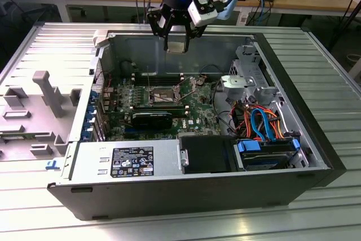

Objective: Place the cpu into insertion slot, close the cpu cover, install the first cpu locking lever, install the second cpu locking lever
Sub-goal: 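Place the cpu into insertion slot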

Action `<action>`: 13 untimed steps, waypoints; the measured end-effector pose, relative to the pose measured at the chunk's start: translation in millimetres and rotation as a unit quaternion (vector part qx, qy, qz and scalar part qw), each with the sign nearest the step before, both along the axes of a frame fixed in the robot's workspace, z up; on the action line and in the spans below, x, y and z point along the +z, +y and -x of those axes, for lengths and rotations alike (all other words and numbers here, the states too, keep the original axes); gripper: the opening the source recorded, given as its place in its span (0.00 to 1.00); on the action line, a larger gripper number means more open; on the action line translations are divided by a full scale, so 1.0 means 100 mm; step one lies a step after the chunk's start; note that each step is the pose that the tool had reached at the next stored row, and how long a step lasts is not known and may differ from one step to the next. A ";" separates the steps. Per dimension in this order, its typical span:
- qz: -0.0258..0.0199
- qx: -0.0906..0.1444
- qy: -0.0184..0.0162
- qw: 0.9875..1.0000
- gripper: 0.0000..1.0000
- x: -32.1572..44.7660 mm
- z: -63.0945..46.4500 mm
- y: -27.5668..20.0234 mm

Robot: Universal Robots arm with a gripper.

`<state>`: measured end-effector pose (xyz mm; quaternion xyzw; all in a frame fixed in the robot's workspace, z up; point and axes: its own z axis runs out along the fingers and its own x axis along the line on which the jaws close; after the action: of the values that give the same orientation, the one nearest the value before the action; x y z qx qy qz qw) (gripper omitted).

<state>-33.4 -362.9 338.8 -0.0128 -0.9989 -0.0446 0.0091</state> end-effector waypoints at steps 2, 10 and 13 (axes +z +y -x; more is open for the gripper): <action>0.000 0.000 0.000 1.000 0.54 -0.004 0.00 -0.001; 0.000 0.000 0.000 1.000 0.54 -0.025 0.00 -0.006; 0.000 0.000 0.000 1.000 0.54 -0.036 0.00 -0.009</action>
<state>-33.4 -363.8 335.2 -0.0128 -0.9989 -0.0443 0.0091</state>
